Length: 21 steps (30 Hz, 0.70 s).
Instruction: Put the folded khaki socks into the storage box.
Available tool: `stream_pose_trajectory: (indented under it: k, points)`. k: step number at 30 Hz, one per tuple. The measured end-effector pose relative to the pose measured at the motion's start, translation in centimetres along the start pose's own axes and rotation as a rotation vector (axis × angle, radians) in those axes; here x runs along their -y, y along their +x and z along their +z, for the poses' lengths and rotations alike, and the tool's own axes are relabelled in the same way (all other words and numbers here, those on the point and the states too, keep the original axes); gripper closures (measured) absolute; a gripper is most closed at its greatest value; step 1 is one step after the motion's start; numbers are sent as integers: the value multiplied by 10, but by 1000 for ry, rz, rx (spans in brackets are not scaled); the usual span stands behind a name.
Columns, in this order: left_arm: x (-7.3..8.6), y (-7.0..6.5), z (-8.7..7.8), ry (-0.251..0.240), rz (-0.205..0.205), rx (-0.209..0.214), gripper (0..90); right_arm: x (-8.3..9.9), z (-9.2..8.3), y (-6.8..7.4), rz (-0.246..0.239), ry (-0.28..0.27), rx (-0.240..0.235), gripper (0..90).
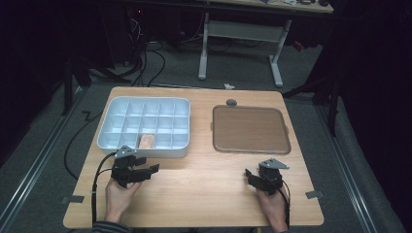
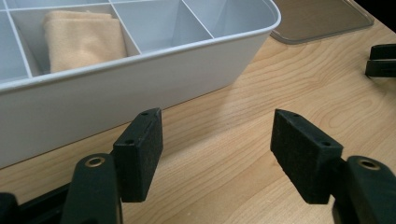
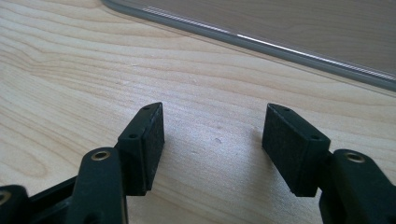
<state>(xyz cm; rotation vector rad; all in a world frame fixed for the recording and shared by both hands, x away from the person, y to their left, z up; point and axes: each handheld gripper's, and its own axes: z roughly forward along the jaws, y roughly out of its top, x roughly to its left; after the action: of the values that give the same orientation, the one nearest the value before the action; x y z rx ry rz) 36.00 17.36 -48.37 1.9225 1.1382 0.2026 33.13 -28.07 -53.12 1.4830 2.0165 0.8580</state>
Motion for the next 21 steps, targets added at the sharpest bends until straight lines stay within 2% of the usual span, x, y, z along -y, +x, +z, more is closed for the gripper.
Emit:
stream_pose_trajectory:
  k: [21]
  points:
    - [15,-4,22,39,-1,1,345,0,0,0,0,0,0,389]
